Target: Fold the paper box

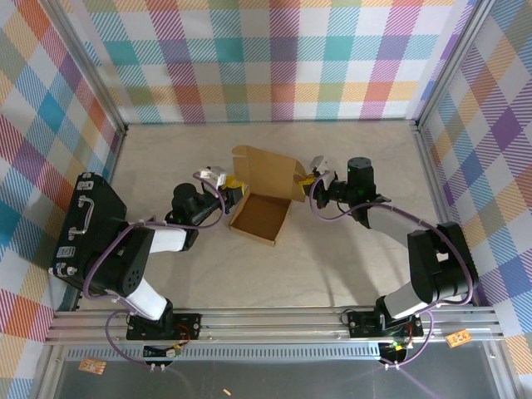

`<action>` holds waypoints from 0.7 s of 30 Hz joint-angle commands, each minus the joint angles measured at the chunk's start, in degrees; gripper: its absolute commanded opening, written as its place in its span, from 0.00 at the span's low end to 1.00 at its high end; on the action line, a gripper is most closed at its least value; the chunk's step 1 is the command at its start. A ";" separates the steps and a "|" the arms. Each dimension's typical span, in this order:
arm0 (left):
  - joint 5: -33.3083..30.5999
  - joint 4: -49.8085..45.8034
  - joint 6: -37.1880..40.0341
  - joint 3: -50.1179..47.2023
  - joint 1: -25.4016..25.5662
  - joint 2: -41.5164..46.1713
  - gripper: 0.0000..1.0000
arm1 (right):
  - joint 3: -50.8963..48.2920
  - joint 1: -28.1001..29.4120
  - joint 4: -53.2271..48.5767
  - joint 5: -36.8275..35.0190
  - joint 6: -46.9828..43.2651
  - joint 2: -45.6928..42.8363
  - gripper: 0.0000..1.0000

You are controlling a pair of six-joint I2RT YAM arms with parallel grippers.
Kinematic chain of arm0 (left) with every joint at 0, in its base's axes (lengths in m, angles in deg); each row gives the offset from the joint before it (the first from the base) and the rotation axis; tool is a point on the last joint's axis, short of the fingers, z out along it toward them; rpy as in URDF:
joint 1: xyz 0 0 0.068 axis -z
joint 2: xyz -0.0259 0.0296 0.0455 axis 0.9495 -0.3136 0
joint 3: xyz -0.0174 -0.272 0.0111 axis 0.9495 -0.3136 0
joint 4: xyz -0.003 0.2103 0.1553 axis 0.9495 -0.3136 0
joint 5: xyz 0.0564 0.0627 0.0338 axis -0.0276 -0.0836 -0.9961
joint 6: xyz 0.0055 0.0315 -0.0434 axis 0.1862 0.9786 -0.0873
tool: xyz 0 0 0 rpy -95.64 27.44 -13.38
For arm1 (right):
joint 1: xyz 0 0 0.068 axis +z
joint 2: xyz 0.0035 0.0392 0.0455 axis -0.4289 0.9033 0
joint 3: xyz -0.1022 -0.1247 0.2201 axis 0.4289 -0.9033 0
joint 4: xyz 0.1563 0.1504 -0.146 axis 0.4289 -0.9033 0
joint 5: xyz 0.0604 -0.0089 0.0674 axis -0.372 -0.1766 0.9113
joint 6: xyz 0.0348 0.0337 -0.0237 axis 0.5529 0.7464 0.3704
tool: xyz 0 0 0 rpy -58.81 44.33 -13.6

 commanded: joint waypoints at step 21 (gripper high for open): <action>-8.02 -12.92 11.06 -2.86 -1.17 12.66 0.72 | 6.60 -0.23 -16.61 16.34 -12.94 -2.50 0.00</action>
